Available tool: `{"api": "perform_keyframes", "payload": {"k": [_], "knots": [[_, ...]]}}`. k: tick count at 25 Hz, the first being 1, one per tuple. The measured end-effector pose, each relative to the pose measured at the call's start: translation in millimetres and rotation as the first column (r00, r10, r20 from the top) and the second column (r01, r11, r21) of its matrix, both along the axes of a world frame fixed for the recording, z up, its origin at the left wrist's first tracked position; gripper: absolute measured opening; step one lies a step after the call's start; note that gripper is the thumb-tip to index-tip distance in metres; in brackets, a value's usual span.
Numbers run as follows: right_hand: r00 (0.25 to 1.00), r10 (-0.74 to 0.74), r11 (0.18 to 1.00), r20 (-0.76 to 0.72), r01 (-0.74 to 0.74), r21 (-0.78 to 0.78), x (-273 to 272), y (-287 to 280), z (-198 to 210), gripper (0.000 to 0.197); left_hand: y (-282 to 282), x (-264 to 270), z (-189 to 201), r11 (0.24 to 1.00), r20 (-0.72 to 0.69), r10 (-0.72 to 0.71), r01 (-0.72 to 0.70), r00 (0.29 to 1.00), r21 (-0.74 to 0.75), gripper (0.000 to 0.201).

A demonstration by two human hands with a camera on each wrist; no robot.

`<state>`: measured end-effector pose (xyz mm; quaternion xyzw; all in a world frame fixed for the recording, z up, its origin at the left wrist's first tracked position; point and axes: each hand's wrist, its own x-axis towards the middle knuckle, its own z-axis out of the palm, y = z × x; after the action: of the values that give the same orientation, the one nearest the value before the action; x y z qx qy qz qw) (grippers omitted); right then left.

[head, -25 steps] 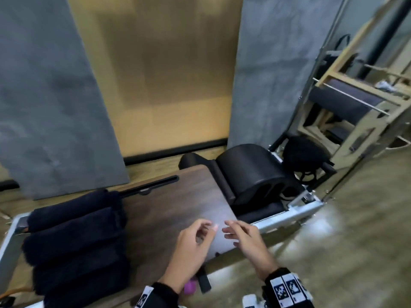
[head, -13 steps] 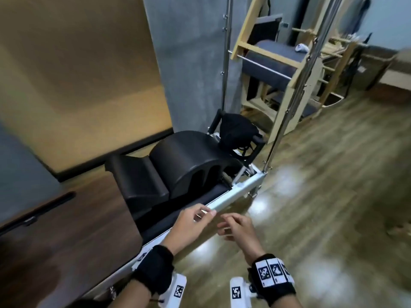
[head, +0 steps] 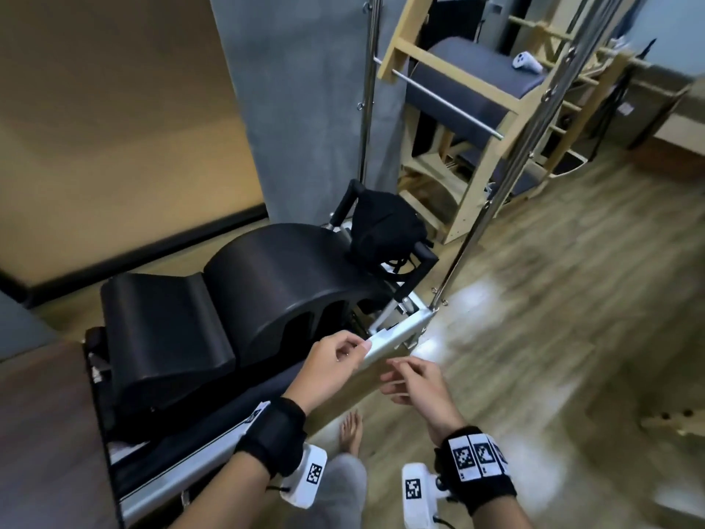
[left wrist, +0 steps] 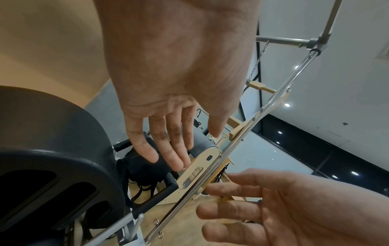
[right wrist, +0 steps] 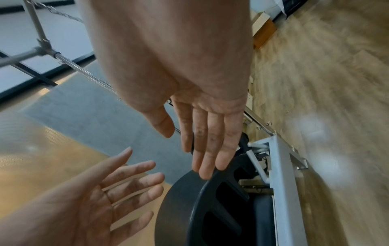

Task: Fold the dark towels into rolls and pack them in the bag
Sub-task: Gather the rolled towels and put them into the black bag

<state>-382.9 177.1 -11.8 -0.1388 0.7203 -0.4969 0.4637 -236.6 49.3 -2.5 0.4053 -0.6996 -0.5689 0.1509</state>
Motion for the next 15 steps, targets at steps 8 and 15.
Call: {"api": "perform_keyframes", "payload": {"k": [8, 15], "knots": [[0.999, 0.017, 0.984, -0.035, -0.011, 0.179, -137, -114, -7, 0.018, -130, -118, -27, 0.99, 0.012, 0.078, -0.078, 0.997, 0.116, 0.021], [0.994, 0.083, 0.956, -0.076, -0.058, 0.287, -220, -194, -26, 0.014, -205, -166, -62, 0.984, 0.076, 0.121, -0.129, 0.99, 0.125, 0.019]]}}
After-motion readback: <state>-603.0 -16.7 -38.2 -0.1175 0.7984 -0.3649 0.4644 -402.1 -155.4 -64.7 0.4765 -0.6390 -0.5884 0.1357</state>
